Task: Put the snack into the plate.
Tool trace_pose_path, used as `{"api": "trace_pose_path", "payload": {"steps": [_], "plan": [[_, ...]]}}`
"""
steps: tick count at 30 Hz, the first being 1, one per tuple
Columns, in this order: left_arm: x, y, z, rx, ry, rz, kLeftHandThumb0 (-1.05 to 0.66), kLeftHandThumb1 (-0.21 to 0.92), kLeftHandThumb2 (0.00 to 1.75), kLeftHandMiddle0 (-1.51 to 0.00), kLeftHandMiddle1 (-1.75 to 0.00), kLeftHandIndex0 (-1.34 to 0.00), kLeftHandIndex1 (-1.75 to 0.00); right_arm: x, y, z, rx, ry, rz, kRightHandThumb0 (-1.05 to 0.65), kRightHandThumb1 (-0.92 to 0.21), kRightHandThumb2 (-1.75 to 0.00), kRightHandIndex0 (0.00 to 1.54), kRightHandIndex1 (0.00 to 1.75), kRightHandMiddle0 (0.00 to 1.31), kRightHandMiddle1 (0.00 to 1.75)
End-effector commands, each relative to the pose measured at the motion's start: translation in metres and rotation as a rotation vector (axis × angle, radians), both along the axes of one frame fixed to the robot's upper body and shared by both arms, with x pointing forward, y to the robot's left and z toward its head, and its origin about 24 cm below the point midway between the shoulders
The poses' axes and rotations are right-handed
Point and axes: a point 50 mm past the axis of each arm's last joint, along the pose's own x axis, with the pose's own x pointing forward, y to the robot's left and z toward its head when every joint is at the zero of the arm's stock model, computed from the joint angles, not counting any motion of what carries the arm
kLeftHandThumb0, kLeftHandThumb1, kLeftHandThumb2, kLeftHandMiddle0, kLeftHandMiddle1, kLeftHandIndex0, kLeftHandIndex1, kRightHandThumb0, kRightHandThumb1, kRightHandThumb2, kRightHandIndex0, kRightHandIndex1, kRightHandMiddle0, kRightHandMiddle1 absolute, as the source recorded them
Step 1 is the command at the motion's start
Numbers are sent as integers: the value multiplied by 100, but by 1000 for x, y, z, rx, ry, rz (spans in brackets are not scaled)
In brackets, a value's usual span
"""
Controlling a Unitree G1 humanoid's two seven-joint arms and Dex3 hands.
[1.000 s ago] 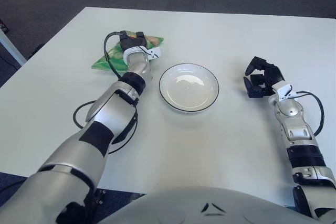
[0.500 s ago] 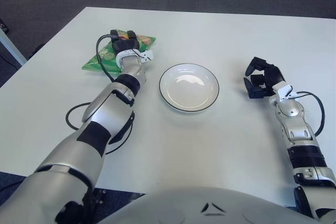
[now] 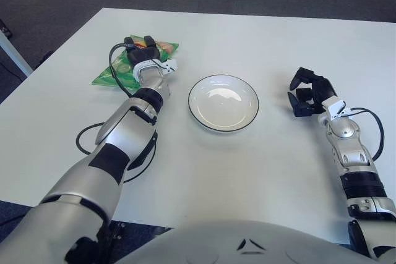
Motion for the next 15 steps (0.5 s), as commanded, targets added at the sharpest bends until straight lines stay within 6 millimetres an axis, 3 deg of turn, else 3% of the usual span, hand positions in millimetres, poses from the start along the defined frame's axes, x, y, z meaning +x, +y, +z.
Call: {"api": "trace_pose_path", "payload": {"steps": [1,4,8,12,14,15], "plan": [[-7,8,-16,-19,18,24,-105,92,91,-1,-99,0,-49,-30,-2,-58,-5,291,-19,-49,-29,-134,130,175,63,175],[-7,10,-16,-27,-19,6,-103,92,84,0,-112,0,-61,-30,-2,-58,-5,295,-18,-49,-29,-134,130,175,63,175],[-7,11,-15,-26,-82,-28,-85,89,63,0,-134,0,-83,-30,-1,-58,0,293,-16,-49,-29,-134,130,175,64,175],[-7,14,-16,-34,-109,-50,-57,61,90,-11,-165,0,-111,-30,-1,-57,-1,290,-15,-49,-30,-134,130,175,63,175],[-8,18,-18,-45,-121,-61,-30,61,94,-20,-170,-13,-142,-30,-1,-57,-2,289,-13,-49,-30,-134,130,175,63,175],[-9,20,-19,-49,-126,-65,-19,56,101,-32,-172,-21,-149,-30,-1,-57,-2,289,-12,-49,-30,-134,130,175,63,175]]}}
